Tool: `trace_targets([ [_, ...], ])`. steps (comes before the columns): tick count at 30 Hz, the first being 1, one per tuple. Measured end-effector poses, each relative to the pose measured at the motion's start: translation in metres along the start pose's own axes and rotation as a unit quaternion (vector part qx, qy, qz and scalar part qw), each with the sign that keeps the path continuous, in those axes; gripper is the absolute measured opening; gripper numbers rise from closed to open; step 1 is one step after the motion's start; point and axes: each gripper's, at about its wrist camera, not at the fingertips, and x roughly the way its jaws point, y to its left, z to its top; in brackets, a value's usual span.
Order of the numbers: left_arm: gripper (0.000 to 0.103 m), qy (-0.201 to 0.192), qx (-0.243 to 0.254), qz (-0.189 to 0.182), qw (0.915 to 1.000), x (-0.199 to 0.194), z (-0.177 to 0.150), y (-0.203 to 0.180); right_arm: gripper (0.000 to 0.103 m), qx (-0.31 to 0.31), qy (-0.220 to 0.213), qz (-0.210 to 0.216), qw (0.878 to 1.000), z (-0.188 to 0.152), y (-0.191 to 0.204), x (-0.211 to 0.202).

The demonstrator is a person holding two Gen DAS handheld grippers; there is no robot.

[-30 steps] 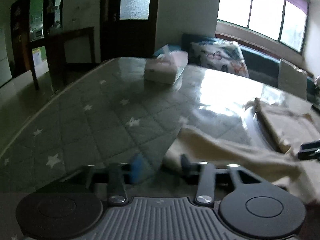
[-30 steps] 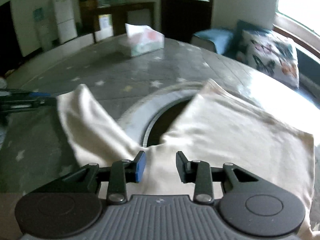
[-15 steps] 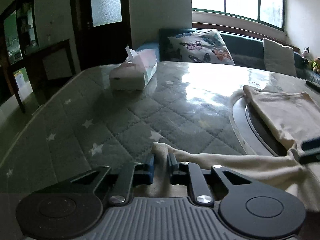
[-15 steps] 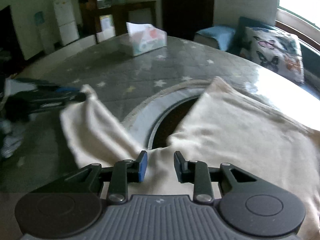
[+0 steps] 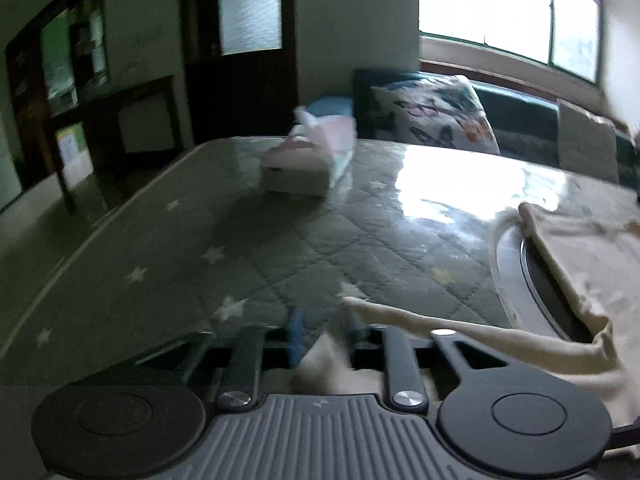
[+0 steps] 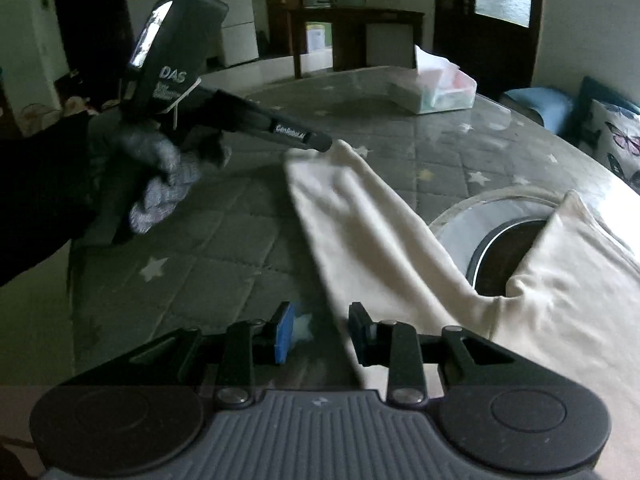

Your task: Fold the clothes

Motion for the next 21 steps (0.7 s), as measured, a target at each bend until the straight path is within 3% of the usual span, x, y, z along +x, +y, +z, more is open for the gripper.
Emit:
trace_targets([
  [1,0.049,-0.001,-0.006,0.001,1.0,-0.005,-0.002,0.002,0.03,0.001,-0.002,-0.005,1.0,-0.001,-0.001,-0.005],
  [5,0.053,0.007,-0.029,-0.001,0.9996,-0.022,-0.013,0.007,0.031,0.025,-0.004,-0.037,0.999,-0.009,-0.016,-0.029],
  [10,0.053,0.024,-0.077,0.002,0.9967,-0.027,-0.027,0.008,0.031,0.057,0.015,-0.068,0.996,-0.029,-0.031,-0.048],
  [14,0.053,0.029,-0.101,0.005,0.9945,-0.025,-0.028,0.006,0.032,0.063,0.037,-0.052,0.996,-0.045,-0.026,-0.048],
  [19,0.051,0.022,-0.106,0.017,0.994,-0.019,-0.027,0.004,0.034,0.032,0.025,-0.049,0.998,-0.048,-0.009,-0.053],
  [21,0.042,0.018,-0.105,0.022,0.9941,-0.017,-0.026,0.002,0.034,0.04,0.02,-0.053,0.998,-0.047,-0.012,-0.052],
])
